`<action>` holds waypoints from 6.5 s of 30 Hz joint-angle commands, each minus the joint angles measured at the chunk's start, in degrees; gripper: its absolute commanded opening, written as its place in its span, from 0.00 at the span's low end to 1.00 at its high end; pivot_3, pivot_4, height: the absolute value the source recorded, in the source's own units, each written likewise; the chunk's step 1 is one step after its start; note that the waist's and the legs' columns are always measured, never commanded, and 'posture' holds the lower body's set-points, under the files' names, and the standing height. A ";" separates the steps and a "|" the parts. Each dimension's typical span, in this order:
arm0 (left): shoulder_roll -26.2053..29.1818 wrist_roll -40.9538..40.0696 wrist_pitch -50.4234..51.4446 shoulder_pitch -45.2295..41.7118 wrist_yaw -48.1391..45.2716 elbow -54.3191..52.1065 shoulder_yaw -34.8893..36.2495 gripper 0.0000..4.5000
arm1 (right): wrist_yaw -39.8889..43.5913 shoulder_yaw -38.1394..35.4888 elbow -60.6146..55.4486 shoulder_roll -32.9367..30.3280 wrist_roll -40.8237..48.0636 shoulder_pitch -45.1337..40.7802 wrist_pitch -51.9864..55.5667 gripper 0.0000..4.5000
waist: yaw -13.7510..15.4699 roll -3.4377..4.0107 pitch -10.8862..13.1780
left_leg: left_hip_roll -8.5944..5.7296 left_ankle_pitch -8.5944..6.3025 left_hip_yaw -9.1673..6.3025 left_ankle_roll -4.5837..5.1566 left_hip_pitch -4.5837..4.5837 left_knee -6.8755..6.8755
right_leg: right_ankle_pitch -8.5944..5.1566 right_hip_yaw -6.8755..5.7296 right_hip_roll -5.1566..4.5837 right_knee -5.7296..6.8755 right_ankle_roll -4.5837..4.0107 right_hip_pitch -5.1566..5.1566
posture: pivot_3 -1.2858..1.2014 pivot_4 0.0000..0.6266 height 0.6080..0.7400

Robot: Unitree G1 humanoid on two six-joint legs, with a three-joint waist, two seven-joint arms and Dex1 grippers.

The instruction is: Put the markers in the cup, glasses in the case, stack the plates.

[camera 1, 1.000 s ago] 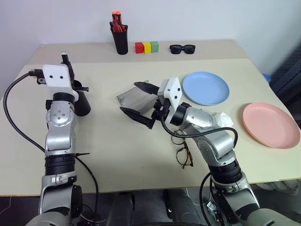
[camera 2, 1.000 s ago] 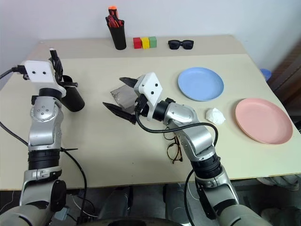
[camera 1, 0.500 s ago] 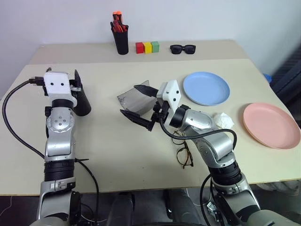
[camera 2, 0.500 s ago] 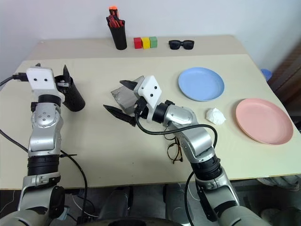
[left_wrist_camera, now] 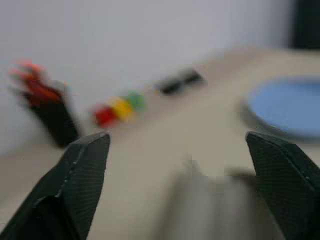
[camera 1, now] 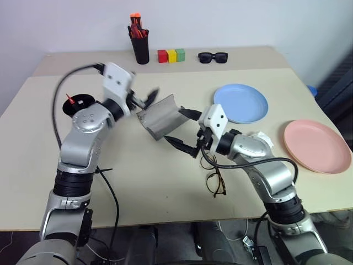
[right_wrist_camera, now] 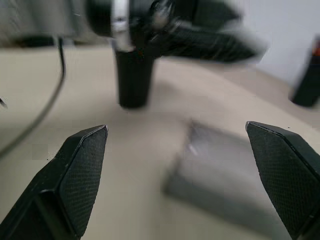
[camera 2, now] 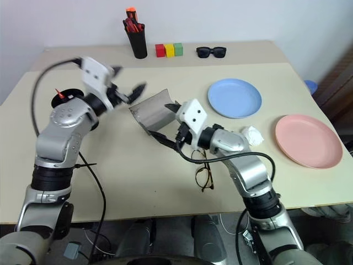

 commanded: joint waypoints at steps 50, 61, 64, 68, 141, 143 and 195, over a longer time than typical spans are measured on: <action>12.38 4.79 -24.49 9.24 -33.73 1.34 -4.61 0.51 | -6.34 -20.47 -13.63 -12.77 25.89 16.50 46.29 1.00 | 1.77 0.00 0.01 | 0.01 -0.07 0.06 0.14 -0.09 0.07 | -0.12 0.03 -0.04 -0.14 -0.21 0.03 | 0.52 0.24 1.00; 15.02 1.44 -17.65 23.02 -28.72 -10.33 1.93 0.53 | -12.71 -22.47 -11.58 -6.80 28.89 13.99 54.65 0.02 | 1.74 0.01 0.00 | 0.02 -0.08 0.06 0.14 -0.07 0.07 | -0.14 0.03 -0.03 -0.15 -0.25 0.04 | 0.52 0.24 1.00; 15.22 0.64 -15.94 25.64 -27.37 -12.43 3.29 0.53 | -13.44 -22.92 -11.53 -6.93 29.17 13.27 55.24 0.02 | 1.85 0.01 0.00 | 0.02 -0.08 0.07 0.14 -0.07 0.07 | -0.15 0.03 -0.04 -0.17 -0.25 0.06 | 0.52 0.24 1.00; 15.85 0.54 -14.56 29.28 -25.05 -12.70 6.56 0.53 | -10.89 -18.33 -14.07 -13.20 25.81 10.79 49.26 0.02 | 1.80 0.03 0.01 | 0.02 -0.08 0.12 0.14 -0.07 0.08 | -0.15 0.05 -0.06 -0.18 -0.26 0.04 | 0.52 0.24 1.00; -0.03 6.99 -6.58 -7.71 -27.26 19.36 -8.16 0.00 | -5.35 -9.14 -11.83 -2.49 -12.72 12.23 9.89 0.69 | 0.39 0.03 0.01 | 0.01 -0.07 0.02 0.14 -0.04 0.08 | -0.01 0.02 0.01 0.04 -0.03 -0.02 | 0.52 0.24 1.00; 1.33 5.03 -6.95 -3.75 -29.88 12.49 -8.07 0.00 | -5.68 -9.25 -10.00 -2.44 -12.38 10.51 9.69 0.69 | 0.29 0.03 0.01 | 0.01 -0.07 0.03 0.13 -0.05 0.08 | -0.01 0.03 -0.02 0.01 -0.03 0.00 | 0.52 0.24 1.00; -3.18 1.11 -22.78 9.55 -21.62 5.41 -2.73 0.00 | -0.66 -35.32 -6.74 -22.58 -21.81 31.31 7.53 0.52 | 1.34 0.18 -0.04 | 0.00 -0.08 0.19 0.15 0.06 0.52 | -0.08 0.11 -0.03 -0.01 -0.28 0.24 | 0.52 0.24 1.00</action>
